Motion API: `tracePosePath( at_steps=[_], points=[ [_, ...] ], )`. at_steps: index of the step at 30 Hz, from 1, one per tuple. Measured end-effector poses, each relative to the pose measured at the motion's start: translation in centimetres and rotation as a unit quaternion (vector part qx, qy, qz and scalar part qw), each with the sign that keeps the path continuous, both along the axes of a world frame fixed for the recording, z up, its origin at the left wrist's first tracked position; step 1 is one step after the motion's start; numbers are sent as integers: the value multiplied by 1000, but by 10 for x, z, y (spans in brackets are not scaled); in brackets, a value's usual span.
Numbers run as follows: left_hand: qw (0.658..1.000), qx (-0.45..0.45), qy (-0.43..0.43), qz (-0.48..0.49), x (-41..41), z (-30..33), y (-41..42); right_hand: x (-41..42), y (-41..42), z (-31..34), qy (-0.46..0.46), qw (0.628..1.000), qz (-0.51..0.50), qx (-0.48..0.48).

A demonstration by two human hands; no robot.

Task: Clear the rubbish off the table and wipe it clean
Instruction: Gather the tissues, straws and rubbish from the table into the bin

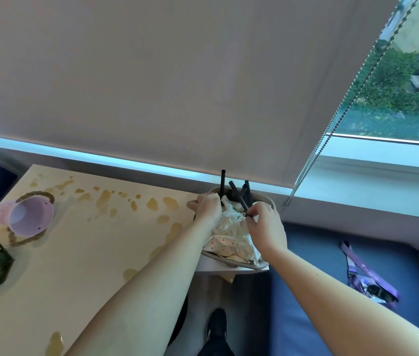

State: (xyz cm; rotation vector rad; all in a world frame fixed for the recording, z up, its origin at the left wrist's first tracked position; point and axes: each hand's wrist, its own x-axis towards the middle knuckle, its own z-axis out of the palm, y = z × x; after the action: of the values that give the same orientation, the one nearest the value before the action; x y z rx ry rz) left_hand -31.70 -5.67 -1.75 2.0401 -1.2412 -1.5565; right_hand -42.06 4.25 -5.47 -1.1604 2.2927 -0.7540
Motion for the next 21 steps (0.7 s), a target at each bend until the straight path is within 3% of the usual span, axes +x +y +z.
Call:
tracePosePath(
  at_steps=[4,7,9,13,21],
  points=[
    [998,-41,22,-52,10,1,11,1,3,0,50,993,47,96],
    [995,-72,36,-58,15,3,20,8,6,9,96,994,44,16],
    [996,-73,24,-49,18,6,23,14,8,17,42,994,88,-42],
    [997,-41,26,-65,22,8,26,25,6,19,-76,985,144,-55],
    [989,31,93,-108,37,15,40,24,9,23,-31,988,140,-61]
  ],
)
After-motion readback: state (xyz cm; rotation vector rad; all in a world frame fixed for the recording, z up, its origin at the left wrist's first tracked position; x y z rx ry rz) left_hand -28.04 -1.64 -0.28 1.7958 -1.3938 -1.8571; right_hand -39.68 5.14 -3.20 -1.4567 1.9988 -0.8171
